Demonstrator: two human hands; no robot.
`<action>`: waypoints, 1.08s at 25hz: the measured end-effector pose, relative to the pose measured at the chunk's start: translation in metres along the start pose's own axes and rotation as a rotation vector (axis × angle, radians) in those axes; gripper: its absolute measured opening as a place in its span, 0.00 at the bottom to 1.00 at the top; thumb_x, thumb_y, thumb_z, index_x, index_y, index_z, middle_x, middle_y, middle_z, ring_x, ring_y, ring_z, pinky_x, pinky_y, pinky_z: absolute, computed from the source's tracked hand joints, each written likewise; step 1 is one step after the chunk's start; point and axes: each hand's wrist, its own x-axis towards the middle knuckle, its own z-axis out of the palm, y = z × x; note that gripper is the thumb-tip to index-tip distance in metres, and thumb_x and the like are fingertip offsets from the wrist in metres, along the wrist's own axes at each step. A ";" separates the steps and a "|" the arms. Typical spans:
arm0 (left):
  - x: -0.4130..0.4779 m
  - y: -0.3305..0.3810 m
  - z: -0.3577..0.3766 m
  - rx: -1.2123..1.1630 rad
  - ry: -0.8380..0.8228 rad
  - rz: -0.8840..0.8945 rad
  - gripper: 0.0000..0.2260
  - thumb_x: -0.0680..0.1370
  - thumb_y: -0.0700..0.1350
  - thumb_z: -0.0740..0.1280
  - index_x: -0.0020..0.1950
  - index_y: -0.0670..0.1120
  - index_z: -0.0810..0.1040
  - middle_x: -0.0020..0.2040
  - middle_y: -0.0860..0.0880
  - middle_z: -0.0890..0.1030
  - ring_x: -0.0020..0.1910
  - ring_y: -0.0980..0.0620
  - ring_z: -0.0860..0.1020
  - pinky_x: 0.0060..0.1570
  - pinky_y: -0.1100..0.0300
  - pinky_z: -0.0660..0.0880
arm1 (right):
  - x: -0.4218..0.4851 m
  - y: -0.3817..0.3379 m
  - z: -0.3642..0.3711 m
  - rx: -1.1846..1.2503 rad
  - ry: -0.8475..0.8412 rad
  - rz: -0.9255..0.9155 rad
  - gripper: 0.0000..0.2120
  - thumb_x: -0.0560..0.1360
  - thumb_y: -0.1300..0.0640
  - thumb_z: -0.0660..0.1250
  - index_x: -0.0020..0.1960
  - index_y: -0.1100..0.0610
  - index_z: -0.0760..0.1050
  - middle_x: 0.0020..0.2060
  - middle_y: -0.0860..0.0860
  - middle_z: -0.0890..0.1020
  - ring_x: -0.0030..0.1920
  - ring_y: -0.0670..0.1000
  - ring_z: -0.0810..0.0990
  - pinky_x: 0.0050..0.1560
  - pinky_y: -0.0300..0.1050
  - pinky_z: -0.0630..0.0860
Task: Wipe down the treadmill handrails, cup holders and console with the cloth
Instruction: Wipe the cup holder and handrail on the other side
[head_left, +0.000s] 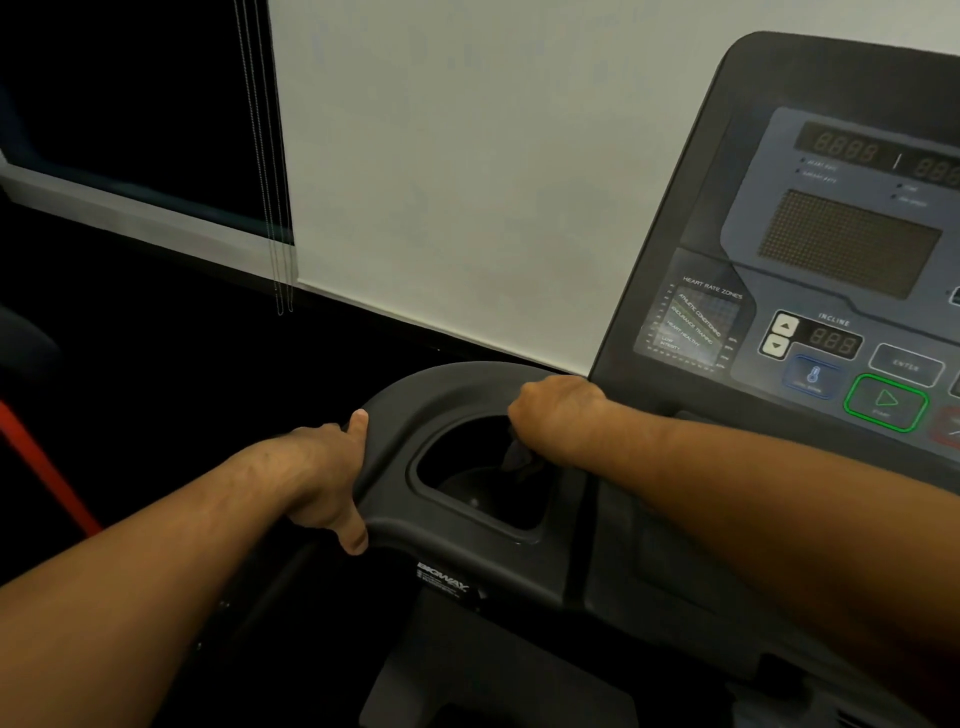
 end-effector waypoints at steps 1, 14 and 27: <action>0.001 0.000 0.000 -0.001 0.003 0.002 0.62 0.65 0.62 0.77 0.77 0.45 0.31 0.77 0.45 0.61 0.71 0.44 0.68 0.68 0.51 0.70 | -0.001 -0.003 -0.001 -0.018 0.005 -0.016 0.11 0.81 0.55 0.62 0.60 0.57 0.77 0.59 0.53 0.77 0.57 0.59 0.78 0.40 0.49 0.71; 0.005 -0.002 0.001 -0.002 -0.019 0.012 0.64 0.63 0.63 0.77 0.77 0.45 0.31 0.77 0.45 0.59 0.71 0.43 0.67 0.67 0.50 0.70 | 0.012 -0.056 0.035 0.503 -0.123 0.022 0.11 0.77 0.64 0.62 0.58 0.63 0.76 0.55 0.59 0.79 0.52 0.59 0.79 0.47 0.48 0.76; 0.006 0.002 -0.002 0.045 -0.024 0.021 0.65 0.63 0.64 0.77 0.77 0.43 0.31 0.76 0.43 0.62 0.70 0.43 0.69 0.67 0.51 0.70 | 0.031 -0.051 0.022 0.907 -0.094 0.121 0.15 0.78 0.58 0.60 0.59 0.64 0.77 0.55 0.58 0.80 0.52 0.58 0.80 0.48 0.46 0.75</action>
